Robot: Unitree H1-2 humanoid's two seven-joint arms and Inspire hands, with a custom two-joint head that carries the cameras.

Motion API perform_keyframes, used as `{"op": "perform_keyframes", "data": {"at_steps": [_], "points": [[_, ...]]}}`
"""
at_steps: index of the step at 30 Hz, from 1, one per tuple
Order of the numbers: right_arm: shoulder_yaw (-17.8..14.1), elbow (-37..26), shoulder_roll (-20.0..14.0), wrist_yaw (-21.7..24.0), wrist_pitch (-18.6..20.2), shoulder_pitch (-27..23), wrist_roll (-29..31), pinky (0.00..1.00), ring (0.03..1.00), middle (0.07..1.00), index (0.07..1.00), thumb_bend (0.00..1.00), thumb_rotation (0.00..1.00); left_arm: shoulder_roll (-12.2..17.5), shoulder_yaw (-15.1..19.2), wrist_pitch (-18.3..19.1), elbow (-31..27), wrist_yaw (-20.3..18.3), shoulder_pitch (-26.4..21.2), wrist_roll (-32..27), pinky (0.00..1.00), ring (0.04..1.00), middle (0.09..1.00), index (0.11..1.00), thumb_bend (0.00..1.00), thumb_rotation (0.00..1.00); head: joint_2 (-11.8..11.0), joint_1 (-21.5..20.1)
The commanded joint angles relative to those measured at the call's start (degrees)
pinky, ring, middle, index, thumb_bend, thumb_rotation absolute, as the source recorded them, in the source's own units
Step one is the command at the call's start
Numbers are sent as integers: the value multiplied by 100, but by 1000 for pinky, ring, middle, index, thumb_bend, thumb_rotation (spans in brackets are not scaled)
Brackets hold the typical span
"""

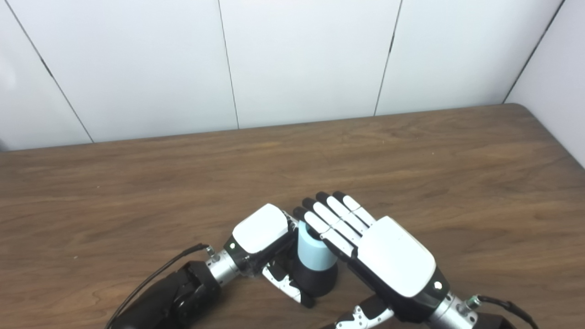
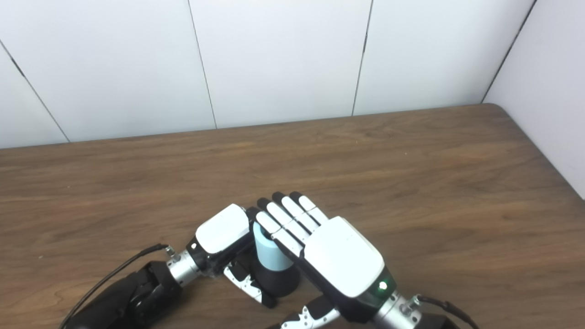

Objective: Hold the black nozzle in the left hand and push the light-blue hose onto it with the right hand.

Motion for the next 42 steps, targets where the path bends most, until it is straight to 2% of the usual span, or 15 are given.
{"op": "perform_keyframes", "data": {"at_steps": [1,5,11,15,19,22,25,27,29,30,31,33,35,38,42], "points": [[-104,-122,55,-352,-161,-99,200,1000,1000,1000,1000,922,988,4,-396,75,1028,38,983,-100,107,156,471,486,524,0,-13,9],[-192,-41,112,-651,-239,-116,523,1000,1000,1000,1000,927,982,-8,-369,76,1051,0,973,-37,116,171,472,486,524,0,-22,-2],[-535,403,326,-1683,-556,-62,1243,963,1000,1000,1000,895,999,-29,-371,75,1107,15,951,-65,114,161,471,486,524,0,-50,-1],[-755,640,661,-2053,-394,-81,2212,998,1000,1000,1000,852,995,-34,-352,76,1100,-40,945,-33,118,172,472,486,524,0,-71,4],[-936,678,1007,-2117,134,-146,3006,1000,1000,1000,1000,822,987,-45,-341,76,1126,-25,944,8,111,162,471,486,524,0,-79,13],[-948,792,1069,-2133,478,-149,3598,1000,1000,1000,1000,755,950,-37,-378,75,1140,60,933,28,110,160,471,486,524,0,-79,13],[-947,1159,957,-2116,587,-96,4214,1000,1000,1000,1000,661,930,-34,-398,76,1192,108,914,119,107,155,471,486,524,0,-104,14],[-986,1407,930,-2175,563,-60,4478,1000,1000,1000,991,497,952,-28,-396,76,1182,100,910,169,113,166,471,487,524,0,-107,6],[-1032,1557,959,-2214,663,-30,4723,994,1000,1000,969,395,965,-21,-413,76,1159,154,915,175,114,168,471,486,525,0,-90,11],[-1059,1598,989,-2238,750,-19,4811,973,994,991,946,338,936,-20,-411,76,1148,168,921,187,112,166,471,486,525,0,-90,11],[-1078,1632,1002,-2256,813,-13,4874,925,966,963,910,284,851,-20,-407,76,1145,181,925,210,112,167,471,486,525,0,-90,11],[-1089,1624,987,-2259,961,1,4950,824,887,888,828,220,584,-22,-380,77,1118,145,941,235,110,162,471,486,525,0,-78,12],[-1070,1590,946,-2269,1100,18,4845,739,814,816,762,202,400,-23,-371,77,1100,134,951,240,109,163,471,486,525,0,-74,17],[-1037,1577,889,-2287,1178,29,4671,695,781,786,741,205,321,-32,-343,76,1080,108,971,241,111,165,471,487,525,0,-63,30],[-1019,1531,886,-2285,1297,42,4623,694,781,787,742,212,333,-33,-308,75,1047,83,991,233,117,174,471,487,524,0,-51,35]]}}
